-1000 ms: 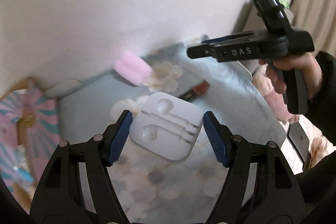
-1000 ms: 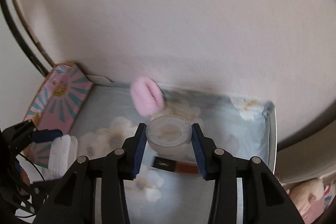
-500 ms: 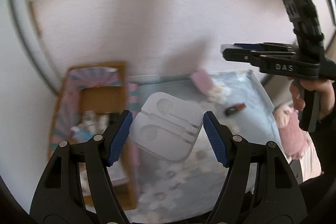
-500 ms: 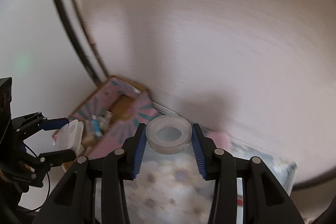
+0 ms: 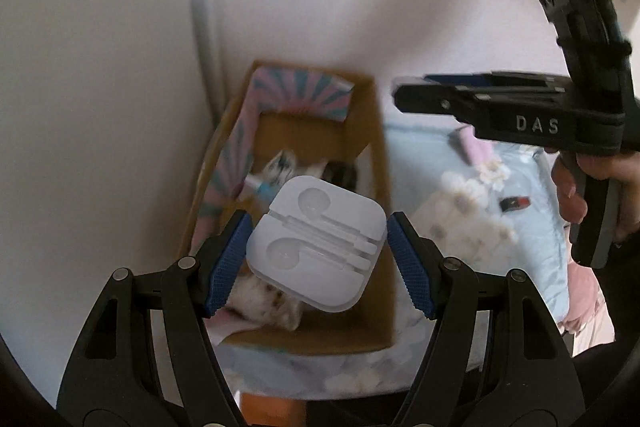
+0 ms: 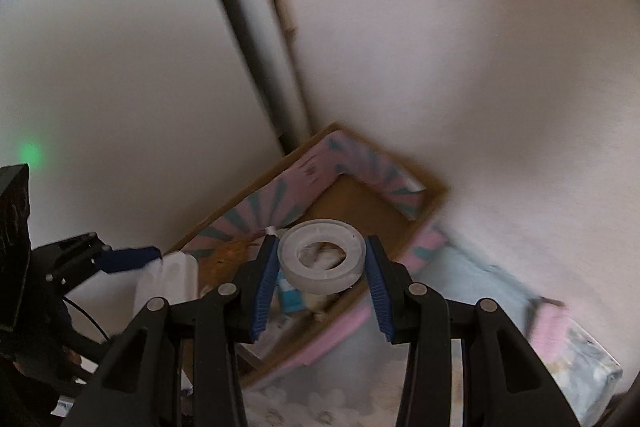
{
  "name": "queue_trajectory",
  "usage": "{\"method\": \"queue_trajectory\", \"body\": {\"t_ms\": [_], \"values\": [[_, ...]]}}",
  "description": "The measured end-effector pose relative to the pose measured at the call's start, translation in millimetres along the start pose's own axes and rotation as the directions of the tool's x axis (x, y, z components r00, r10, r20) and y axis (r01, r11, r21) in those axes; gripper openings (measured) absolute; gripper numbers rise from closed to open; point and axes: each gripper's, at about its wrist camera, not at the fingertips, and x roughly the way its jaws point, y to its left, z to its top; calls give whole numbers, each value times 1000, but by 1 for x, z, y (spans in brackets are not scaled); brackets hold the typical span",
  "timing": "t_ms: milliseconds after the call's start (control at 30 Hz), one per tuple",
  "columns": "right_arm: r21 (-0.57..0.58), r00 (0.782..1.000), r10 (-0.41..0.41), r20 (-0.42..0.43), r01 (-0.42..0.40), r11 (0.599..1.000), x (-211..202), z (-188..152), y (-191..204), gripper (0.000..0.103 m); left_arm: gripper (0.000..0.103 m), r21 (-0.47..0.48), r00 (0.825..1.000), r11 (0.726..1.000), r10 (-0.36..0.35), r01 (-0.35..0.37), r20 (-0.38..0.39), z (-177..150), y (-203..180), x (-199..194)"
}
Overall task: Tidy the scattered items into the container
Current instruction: 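Carry the earbud case and tape roll into the box and release both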
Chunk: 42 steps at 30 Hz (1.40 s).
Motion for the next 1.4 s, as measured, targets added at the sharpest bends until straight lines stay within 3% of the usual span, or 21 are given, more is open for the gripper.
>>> {"method": "queue_trajectory", "body": {"t_ms": [233, 467, 500, 533, 567, 600, 733, 1100, 1133, 1167, 1200, 1400], "values": [[-26, 997, 42, -59, -43, 999, 43, 0, 30, 39, 68, -52, 999, 999, -9, 6, -51, -20, 25, 20], [-43, 996, 51, -68, -54, 998, 55, 4, 38, 41, 68, -61, 997, 998, -31, 27, -67, -22, 32, 29], [-48, 997, 49, -65, -52, 997, 55, 5, 39, 57, 69, -61, 997, 998, -29, 24, -76, -21, 31, 32], [-49, 998, 36, -52, -39, 998, 52, 3, 37, 68, 75, -60, 996, 998, -27, 21, -90, -20, 30, 34], [-44, 1000, 21, -19, -22, 999, 48, 3, 35, 82, 96, -61, 994, 998, -18, 11, -105, -19, 29, 35], [-36, 1000, 27, 4, -27, 999, 43, 2, 34, 82, 103, -60, 994, 998, -9, 2, -112, -18, 29, 35], [37, 998, 45, 52, -47, 998, 26, 3, 17, 82, 103, -58, 995, 998, -17, 11, -96, -16, 24, 29], [106, 994, 11, 106, -22, 994, -3, -6, 3, 83, 103, -46, 998, 999, -3, 0, -60, -8, 10, 10], [123, 994, 11, 113, -25, 992, -5, -7, 1, 85, 103, -48, 998, 999, 1, -4, -57, -7, 9, 9], [137, 993, 16, 116, -31, 990, -8, -8, -2, 99, 103, -50, 998, 999, 4, -7, -55, -7, 8, 8], [154, 993, 22, 119, -41, 987, -12, -10, -5, 103, 103, -52, 999, 999, 7, -10, -52, -7, 8, 8], [208, 988, -13, 156, -20, 978, -36, -25, -21, 103, 103, -35, 999, 999, 14, -15, -38, 0, -6, 5]]}}
